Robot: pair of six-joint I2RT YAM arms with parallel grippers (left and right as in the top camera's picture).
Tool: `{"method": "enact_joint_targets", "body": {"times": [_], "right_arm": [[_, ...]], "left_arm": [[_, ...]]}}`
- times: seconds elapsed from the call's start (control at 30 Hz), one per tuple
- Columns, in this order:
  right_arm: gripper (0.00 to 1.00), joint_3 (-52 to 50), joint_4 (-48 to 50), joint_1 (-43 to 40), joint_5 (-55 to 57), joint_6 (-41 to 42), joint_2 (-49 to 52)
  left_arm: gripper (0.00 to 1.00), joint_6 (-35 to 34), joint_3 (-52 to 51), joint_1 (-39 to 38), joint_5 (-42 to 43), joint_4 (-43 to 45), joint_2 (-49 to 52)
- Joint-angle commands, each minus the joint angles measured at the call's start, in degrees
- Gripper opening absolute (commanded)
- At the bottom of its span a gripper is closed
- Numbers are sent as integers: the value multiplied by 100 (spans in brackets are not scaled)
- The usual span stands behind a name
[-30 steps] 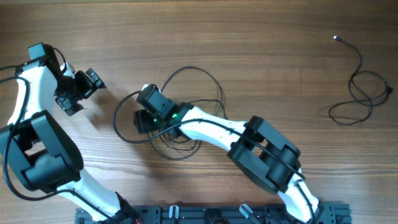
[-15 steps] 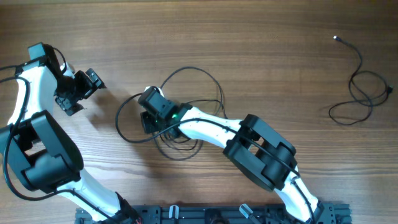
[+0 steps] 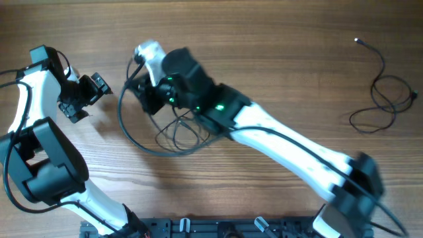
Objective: Untangle cables
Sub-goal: 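Lift the held cable up and right with the right gripper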
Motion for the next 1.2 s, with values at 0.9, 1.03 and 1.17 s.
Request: {"method": "enact_joint_targets", "body": {"times": [0.9,1.03,1.17], "right_arm": [[4,103,-1572,-1937,4199,-3783,-984],[4,103,-334,-2566,3803,-3781,-988],[4,103,-68,-3383,2581,-3480,-925]], "left_arm": [[100,-11,37,7,-57,15,-114],[100,-11,37,7,-57,13,-114],[100,-11,37,7,-57,15,-114]]}}
